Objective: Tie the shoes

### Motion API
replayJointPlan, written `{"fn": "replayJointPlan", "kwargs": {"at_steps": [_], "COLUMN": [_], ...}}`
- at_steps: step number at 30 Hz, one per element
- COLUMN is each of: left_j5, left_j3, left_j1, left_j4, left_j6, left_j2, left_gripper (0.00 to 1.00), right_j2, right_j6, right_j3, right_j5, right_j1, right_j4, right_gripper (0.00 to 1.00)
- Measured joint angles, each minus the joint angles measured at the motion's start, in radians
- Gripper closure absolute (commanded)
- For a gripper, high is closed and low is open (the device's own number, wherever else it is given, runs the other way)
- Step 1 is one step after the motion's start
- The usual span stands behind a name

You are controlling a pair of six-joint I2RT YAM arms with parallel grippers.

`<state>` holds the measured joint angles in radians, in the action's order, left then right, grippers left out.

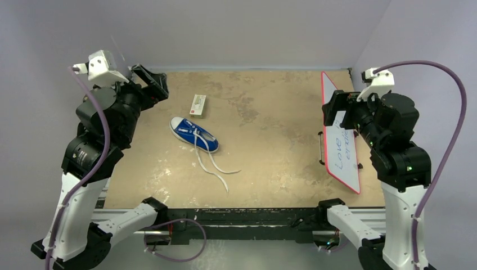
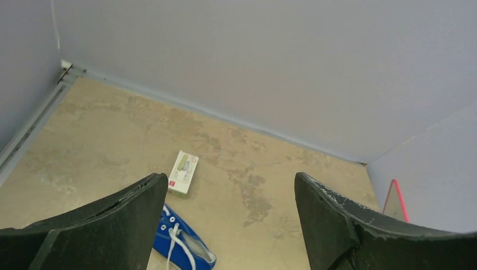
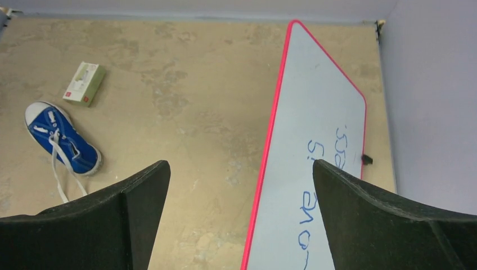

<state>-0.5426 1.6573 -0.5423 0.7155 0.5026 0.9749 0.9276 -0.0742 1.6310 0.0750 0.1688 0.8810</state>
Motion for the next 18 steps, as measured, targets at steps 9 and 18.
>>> {"fn": "replayJointPlan", "kwargs": {"at_steps": [9,18], "left_j5": [0.118,0.306], "left_j3": [-0.179,-0.387], "left_j1": [0.202,0.309], "left_j4": [-0.004,-0.011], "left_j6": [0.074,0.172], "left_j2": [-0.020,0.045], "left_gripper": [0.05,0.05], "right_j2": [0.009,0.079], "right_j6": [-0.075,-0.166], "right_j3": [-0.111,-0.152], "right_j5": [-0.037,-0.183], "right_j1": [-0.109,-0.170], "right_j4": [-0.024,-0.156], "right_gripper": [0.01,0.01]}}
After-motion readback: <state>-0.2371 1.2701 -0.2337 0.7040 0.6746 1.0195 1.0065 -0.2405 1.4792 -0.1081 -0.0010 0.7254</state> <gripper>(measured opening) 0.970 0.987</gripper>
